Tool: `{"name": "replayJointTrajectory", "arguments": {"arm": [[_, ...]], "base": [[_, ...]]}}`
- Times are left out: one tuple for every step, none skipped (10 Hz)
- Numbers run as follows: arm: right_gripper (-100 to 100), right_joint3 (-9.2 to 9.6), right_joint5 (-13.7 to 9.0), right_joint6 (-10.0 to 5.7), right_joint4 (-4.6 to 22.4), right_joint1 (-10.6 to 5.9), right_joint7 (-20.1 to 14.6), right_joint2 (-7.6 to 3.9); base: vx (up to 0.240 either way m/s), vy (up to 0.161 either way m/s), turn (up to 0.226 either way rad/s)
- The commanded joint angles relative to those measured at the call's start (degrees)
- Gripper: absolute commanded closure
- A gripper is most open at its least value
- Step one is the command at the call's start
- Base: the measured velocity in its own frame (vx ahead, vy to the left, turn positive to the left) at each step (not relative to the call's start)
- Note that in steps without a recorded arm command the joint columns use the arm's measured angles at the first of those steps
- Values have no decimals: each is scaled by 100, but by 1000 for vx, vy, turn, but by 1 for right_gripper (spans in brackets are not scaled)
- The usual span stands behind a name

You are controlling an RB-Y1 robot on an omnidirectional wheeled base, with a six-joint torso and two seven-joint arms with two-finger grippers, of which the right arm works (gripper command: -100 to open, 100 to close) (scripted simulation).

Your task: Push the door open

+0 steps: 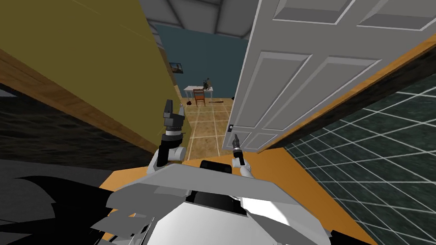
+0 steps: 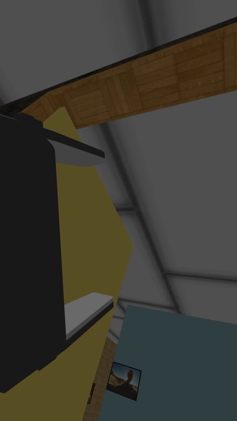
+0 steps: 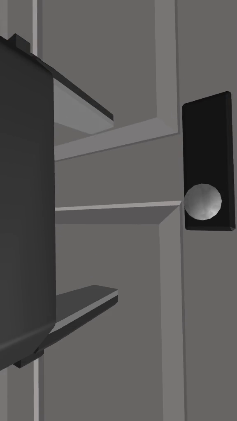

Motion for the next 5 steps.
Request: {"name": "replayJointTrajectory", "arguments": {"arm": [[-100,-14,-7,-24,10,4,7,-86],[-100,-18,-9,-30,12,6,9,-102],[-100,-27,-13,-45,18,8,13,-130],[-100,-36,-18,-60,25,11,18,-149],[-100,-41,-20,-69,28,13,20,-155]], "base": [[78,31,34],[142,7,12],[141,18,20],[183,38,24],[196,25,15]]}}
